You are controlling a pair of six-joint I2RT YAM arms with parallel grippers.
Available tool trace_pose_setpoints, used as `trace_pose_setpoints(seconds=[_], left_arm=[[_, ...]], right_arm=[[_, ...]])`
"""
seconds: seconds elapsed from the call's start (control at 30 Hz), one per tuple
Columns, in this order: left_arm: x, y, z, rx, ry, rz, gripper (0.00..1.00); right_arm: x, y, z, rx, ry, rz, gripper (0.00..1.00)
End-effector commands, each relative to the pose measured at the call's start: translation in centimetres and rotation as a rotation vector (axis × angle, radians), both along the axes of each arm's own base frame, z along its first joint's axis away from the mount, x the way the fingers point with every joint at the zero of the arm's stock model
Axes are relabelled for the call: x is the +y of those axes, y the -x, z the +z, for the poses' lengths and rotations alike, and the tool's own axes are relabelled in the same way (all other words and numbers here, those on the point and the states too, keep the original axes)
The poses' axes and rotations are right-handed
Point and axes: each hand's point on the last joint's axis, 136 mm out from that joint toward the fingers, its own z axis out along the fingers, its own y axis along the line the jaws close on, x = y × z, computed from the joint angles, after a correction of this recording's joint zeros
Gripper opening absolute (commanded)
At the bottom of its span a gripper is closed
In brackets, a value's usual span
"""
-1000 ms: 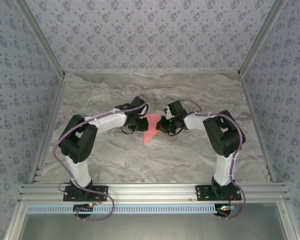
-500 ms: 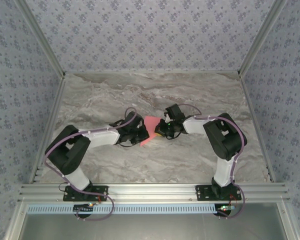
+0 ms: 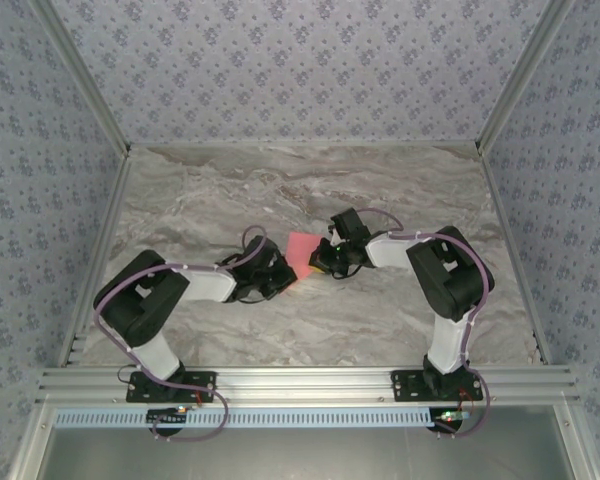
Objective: Fold a paper plane with a square sheet of paper (pick it up from the middle)
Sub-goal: Third fold the triangle at the center of the table.
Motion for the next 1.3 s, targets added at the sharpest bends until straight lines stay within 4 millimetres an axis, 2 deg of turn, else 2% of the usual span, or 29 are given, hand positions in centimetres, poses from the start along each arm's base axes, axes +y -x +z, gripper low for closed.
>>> trace_pose_setpoints(seconds=[0.0, 0.13, 0.23, 0.37, 0.47, 0.6, 0.67, 0.77, 0.87, 0.97, 1.07, 1.27], left_arm=[[2.9, 3.4, -2.6, 0.118, -0.104, 0.003, 0.0], [4.5, 5.1, -2.9, 0.151, -0.132, 0.007, 0.0], [4.9, 6.3, -2.8, 0.171, -0.129, -0.012, 0.0], [5.3, 6.5, -1.3, 0.144, -0.174, -0.072, 0.0], [5.1, 4.8, 1.4, 0.073, -0.194, -0.106, 0.0], [3.8, 1.5, 5.7, -0.052, -0.187, -0.146, 0.02], [3.2, 0.2, 7.0, -0.096, -0.184, -0.161, 0.04], [2.2, -1.7, 8.0, -0.139, -0.18, -0.174, 0.05], [1.1, -3.3, 7.9, -0.159, -0.193, -0.187, 0.04], [0.5, -4.1, 7.0, -0.154, -0.212, -0.202, 0.02], [0.0, -4.4, 6.1, -0.142, -0.21, -0.219, 0.01], [0.2, -4.5, 3.8, -0.101, -0.258, -0.236, 0.0]], right_arm=[[-4.2, 2.5, -4.8, 0.159, 0.191, -0.074, 0.0], [-4.7, 2.5, -5.2, 0.17, 0.212, -0.083, 0.0], [-4.8, 2.6, -5.3, 0.176, 0.218, -0.081, 0.0], [-4.5, 2.4, -5.0, 0.167, 0.208, -0.069, 0.0], [-3.8, 1.8, -3.9, 0.135, 0.174, -0.04, 0.0], [-1.9, 0.2, -0.5, 0.031, 0.085, 0.026, 0.0], [-1.0, -0.6, 1.6, -0.029, 0.04, 0.051, 0.02], [-0.5, -1.4, 4.0, -0.097, -0.002, 0.063, 0.1], [-1.2, -2.0, 5.3, -0.112, -0.025, 0.033, 0.21], [-2.5, -2.3, 5.6, -0.116, -0.026, -0.024, 0.29], [-4.0, -2.3, 5.2, -0.104, -0.015, -0.068, 0.39], [-4.9, -1.9, 4.4, -0.089, 0.004, -0.077, 0.45]])
